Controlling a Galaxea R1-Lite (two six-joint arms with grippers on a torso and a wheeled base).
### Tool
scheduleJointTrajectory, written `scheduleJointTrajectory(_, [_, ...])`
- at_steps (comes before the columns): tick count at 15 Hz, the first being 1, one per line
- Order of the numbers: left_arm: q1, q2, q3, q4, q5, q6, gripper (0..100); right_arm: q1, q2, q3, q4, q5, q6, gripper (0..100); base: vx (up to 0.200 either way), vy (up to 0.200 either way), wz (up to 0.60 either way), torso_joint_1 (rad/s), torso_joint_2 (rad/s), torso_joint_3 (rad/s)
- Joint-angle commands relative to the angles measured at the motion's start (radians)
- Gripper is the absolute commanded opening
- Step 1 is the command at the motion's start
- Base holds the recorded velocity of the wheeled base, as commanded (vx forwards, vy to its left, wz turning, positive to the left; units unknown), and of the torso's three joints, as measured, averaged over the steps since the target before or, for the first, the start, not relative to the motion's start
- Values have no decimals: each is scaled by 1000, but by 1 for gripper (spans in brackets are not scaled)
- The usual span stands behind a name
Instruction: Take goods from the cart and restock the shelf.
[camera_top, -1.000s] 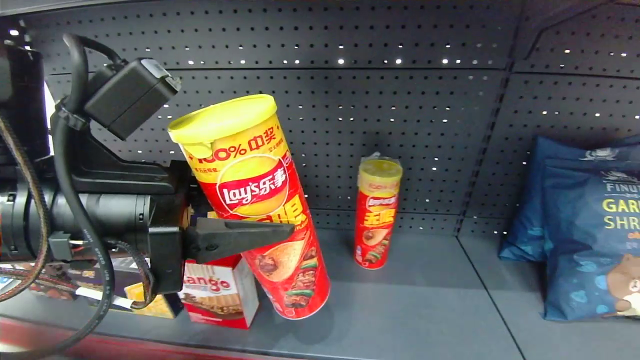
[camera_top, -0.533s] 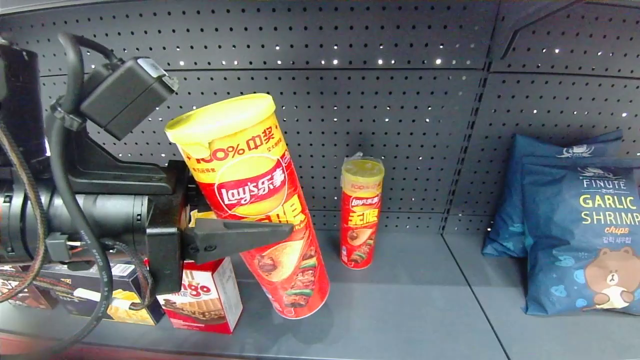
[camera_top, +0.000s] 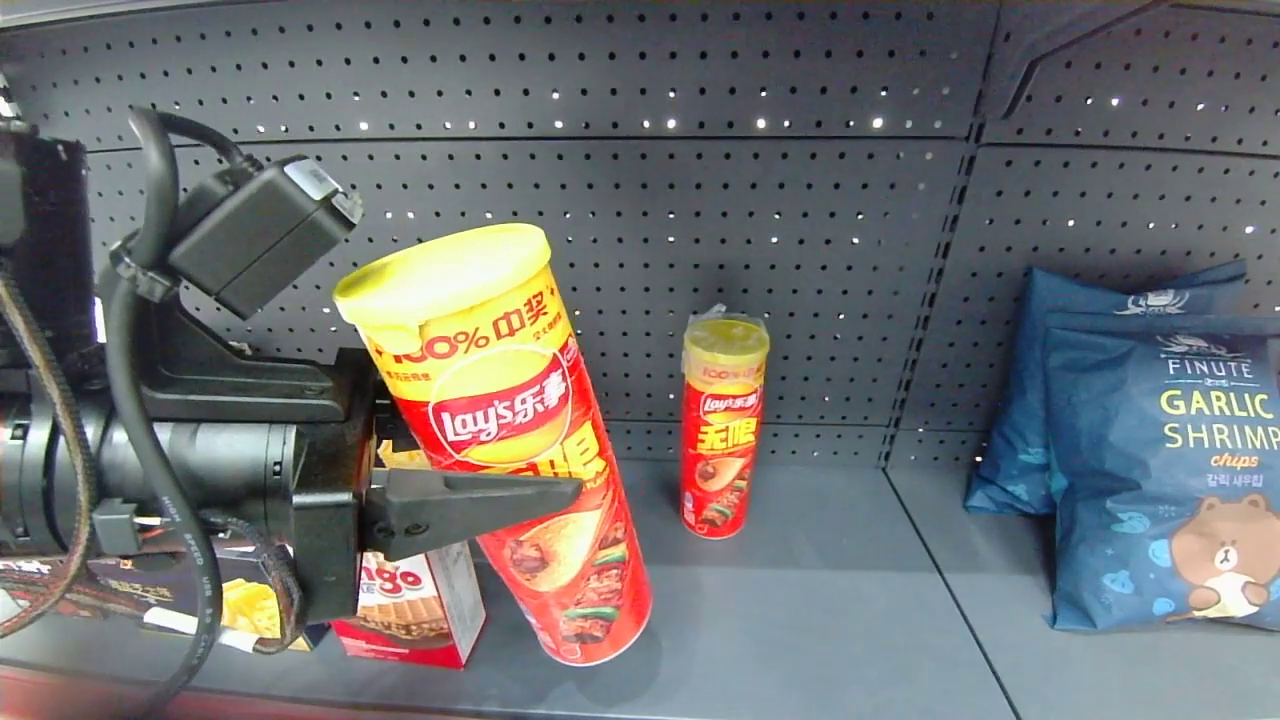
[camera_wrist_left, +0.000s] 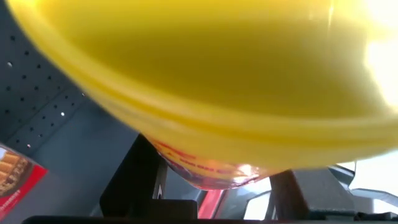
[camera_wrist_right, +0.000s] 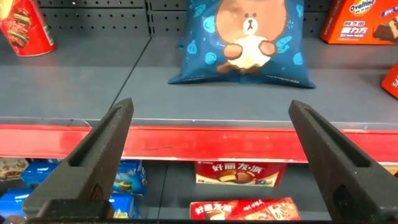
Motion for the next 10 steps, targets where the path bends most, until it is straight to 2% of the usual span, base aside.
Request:
scheduleJointTrajectory(1, [0,-11,16,-1,0,0,0,0,1,-17,-10,-13,17,100,0,0,0,0,0,0])
scheduleJointTrajectory(2, [0,-13,22,-1,0,0,0,20,126,-244,-15,-11,115,100,0,0,0,0,0,0])
scheduleJointTrajectory(3, [0,-13,28,-3,0,0,0,41,353,-459,-10,8,313,100,0,0,0,0,0,0])
scheduleJointTrajectory(4, [-1,-13,34,-3,2,2,0,81,402,-538,-5,50,341,100,0,0,0,0,0,0])
scheduleJointTrajectory(7, [0,-19,39,8,16,2,0,251,500,-552,64,81,149,100,0,0,0,0,0,0])
scheduleJointTrajectory(10, [8,-34,39,9,39,0,0,348,662,-561,62,110,35,100,0,0,0,0,0,0])
